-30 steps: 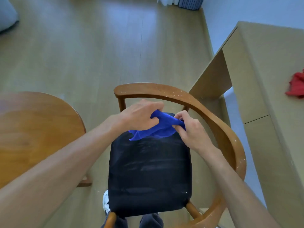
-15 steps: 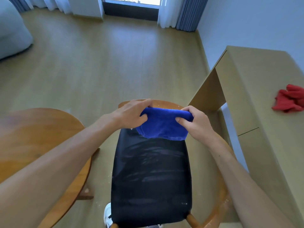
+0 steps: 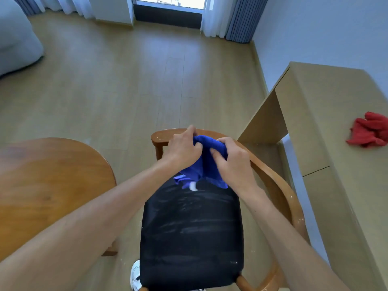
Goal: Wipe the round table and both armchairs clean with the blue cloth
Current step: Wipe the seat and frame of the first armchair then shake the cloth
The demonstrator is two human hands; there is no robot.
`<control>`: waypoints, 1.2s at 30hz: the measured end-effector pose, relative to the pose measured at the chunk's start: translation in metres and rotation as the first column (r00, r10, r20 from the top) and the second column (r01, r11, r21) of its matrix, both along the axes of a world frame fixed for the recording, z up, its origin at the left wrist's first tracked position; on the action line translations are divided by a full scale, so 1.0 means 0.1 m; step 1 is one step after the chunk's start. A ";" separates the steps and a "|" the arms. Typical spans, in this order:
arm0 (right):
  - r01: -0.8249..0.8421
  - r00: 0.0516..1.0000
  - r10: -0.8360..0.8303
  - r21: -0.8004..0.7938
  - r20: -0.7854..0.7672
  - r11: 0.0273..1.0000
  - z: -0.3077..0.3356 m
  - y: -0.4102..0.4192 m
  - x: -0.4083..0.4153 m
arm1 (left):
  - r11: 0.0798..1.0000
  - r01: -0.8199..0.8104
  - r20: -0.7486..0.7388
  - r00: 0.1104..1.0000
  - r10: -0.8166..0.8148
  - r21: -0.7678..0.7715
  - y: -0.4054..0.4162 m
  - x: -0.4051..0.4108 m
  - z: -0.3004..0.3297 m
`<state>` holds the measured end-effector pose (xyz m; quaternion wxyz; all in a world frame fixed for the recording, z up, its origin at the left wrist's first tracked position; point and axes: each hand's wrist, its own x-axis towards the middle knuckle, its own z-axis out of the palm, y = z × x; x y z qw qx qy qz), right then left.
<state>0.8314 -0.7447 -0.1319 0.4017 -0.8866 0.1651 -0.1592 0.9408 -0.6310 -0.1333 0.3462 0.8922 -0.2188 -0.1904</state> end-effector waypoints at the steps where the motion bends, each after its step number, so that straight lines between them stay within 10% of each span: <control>1: -0.025 1.000 0.026 0.074 -0.015 0.997 -0.01 0.05 -0.02 | 0.993 -0.114 -0.170 0.979 0.109 -0.021 -0.05 -0.02 0.04; 4: -0.101 0.980 0.147 0.295 -0.137 0.950 -0.04 0.10 -0.05 | 0.921 -0.372 -0.713 0.676 0.186 -0.112 -0.07 -0.02 0.17; 7: -0.085 0.977 0.127 0.229 -0.172 0.970 -0.15 0.04 -0.08 | 0.905 -0.395 -0.845 0.529 0.085 -0.157 0.01 0.02 0.18; 15: -0.006 0.987 0.081 0.472 -0.140 0.882 -0.41 -0.09 -0.16 | 0.985 0.154 -0.413 0.894 -0.171 -0.075 0.30 -0.01 -0.46; 24: 0.186 0.943 0.147 0.841 -0.297 0.508 -1.19 -0.15 -0.41 | 0.945 0.326 -0.553 0.792 -0.259 0.024 0.55 -0.19 -1.22; 28: 0.321 0.832 0.084 0.598 -0.548 0.734 -1.66 -0.16 -0.64 | 0.946 0.321 -0.658 0.721 -0.218 0.039 0.57 -0.45 -1.69; 36: 0.481 0.761 -0.225 0.295 -0.608 0.826 -2.30 -0.41 -0.67 | 0.994 0.111 -0.773 0.633 -0.052 0.024 0.22 -0.97 -2.42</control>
